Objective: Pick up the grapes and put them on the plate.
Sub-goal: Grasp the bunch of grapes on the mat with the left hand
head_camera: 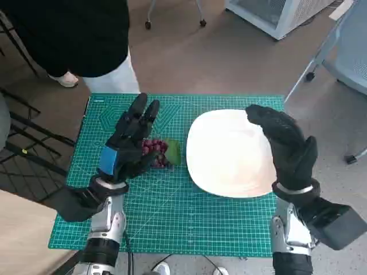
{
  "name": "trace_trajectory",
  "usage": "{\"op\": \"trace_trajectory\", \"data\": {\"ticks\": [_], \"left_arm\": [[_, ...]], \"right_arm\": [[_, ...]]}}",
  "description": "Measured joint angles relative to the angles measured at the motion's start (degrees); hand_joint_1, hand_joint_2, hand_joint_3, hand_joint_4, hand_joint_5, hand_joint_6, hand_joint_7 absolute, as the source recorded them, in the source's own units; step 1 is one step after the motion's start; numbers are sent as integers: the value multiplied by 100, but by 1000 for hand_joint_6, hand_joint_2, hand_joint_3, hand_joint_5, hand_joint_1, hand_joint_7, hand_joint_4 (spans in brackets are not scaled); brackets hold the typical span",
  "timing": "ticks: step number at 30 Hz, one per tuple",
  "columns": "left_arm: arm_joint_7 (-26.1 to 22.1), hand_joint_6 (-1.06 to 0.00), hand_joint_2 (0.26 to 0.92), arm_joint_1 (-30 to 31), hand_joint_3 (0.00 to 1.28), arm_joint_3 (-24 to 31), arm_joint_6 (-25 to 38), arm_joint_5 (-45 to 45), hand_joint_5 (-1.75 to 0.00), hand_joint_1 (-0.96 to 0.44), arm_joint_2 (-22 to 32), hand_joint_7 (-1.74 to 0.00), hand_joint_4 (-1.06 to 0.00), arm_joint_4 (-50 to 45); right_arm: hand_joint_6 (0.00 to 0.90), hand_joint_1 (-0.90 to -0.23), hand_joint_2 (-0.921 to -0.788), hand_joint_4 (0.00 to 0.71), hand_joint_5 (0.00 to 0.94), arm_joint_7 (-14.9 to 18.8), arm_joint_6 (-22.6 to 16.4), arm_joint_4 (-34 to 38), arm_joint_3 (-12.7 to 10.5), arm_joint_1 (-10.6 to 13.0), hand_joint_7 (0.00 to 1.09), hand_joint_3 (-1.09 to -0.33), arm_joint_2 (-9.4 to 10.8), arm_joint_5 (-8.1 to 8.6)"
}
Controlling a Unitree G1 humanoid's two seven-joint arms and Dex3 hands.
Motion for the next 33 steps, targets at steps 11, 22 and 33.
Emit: {"op": "trace_trajectory", "data": {"ticks": [11,22,33], "left_arm": [[2,-273,921,0,275,10,39,-18,-1,-499,0,-1,-185,0],[18,-276,921,-1,270,31,60,-19,-1,-504,0,-2,-187,0],[18,-277,921,-2,268,49,68,-19,-1,-503,0,-2,-188,1]], "right_arm": [[20,-477,-921,268,0,1,-73,81,-3,-6,554,-565,-2,0],[19,-484,-921,269,1,6,-150,203,-5,-69,560,-563,-12,3],[12,-485,-921,268,0,58,-197,276,-5,-123,564,-564,-35,9]]}}
